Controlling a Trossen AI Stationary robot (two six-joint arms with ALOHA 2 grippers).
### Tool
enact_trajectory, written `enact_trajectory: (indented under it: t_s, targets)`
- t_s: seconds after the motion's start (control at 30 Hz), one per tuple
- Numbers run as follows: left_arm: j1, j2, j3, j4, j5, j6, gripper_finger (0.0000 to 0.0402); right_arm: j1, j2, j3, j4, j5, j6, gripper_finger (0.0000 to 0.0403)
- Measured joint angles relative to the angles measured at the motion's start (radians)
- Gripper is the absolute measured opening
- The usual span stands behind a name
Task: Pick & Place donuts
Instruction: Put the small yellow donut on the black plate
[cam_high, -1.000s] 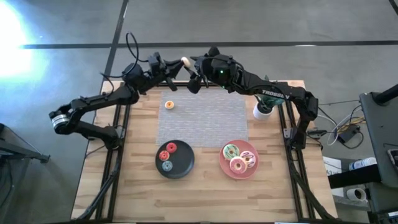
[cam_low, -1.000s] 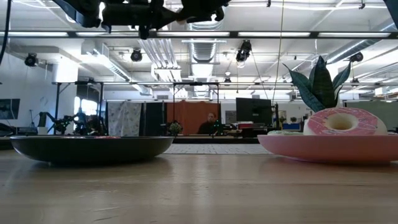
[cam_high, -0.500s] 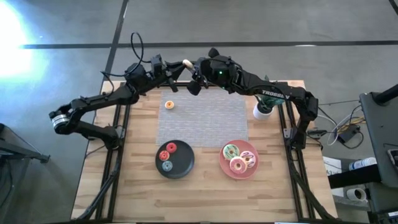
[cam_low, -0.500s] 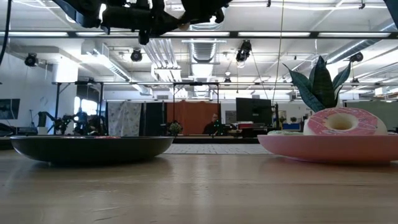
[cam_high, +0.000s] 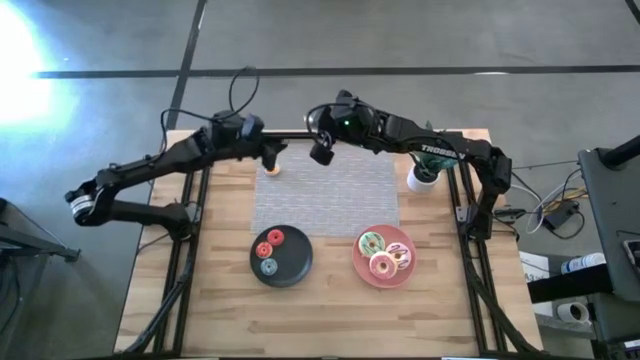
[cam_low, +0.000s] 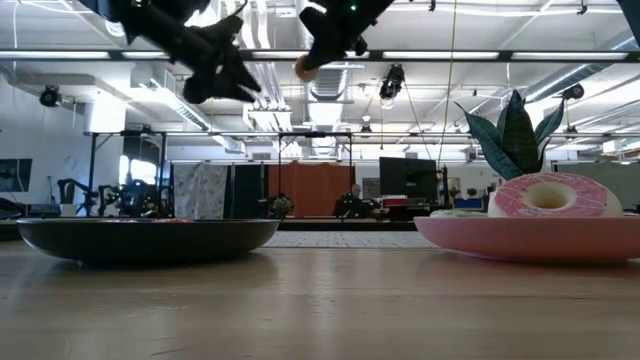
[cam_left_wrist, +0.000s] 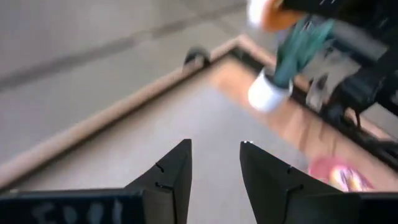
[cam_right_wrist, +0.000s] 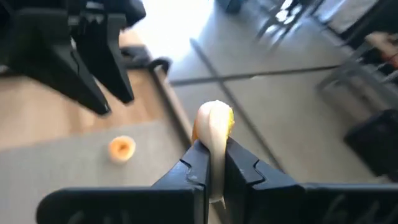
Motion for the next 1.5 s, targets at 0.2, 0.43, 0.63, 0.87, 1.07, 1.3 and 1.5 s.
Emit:
enact_trajectory:
  t_s: [0.2,0.43,0.63,0.87,1.07,1.3,1.5]
  targets:
    - [-0.013,-0.063,0.000,-0.273,0.008,-0.211,0.0110,0.009,0.001,-0.048,-0.054,-0.205,0.102,0.0014]
    - [-0.095,-0.157,0.000,-0.429,0.010,-0.285,0.0110,0.102,0.001,-0.145,-0.053,-0.274,0.122,0.0013]
    - [-0.161,-0.232,0.000,-0.436,0.005,-0.285,0.0110,0.188,0.001,-0.237,-0.024,-0.276,0.163,0.0013]
    - [-0.207,-0.300,-0.035,-0.514,0.010,-0.248,0.0110,0.237,0.057,-0.260,0.011,-0.273,0.368,0.0013]
    - [-0.223,-0.359,-0.084,-0.673,0.012,-0.230,0.0110,0.305,0.177,-0.180,0.088,-0.245,0.552,0.0013]
    - [-0.225,-0.456,-0.173,-0.679,0.047,-0.225,0.0110,0.363,0.347,0.032,-0.110,-0.170,0.542,0.0013]
    - [-0.224,-0.509,-0.220,-0.677,0.060,-0.241,0.0110,0.393,0.495,0.224,-0.310,-0.133,0.398,0.0013]
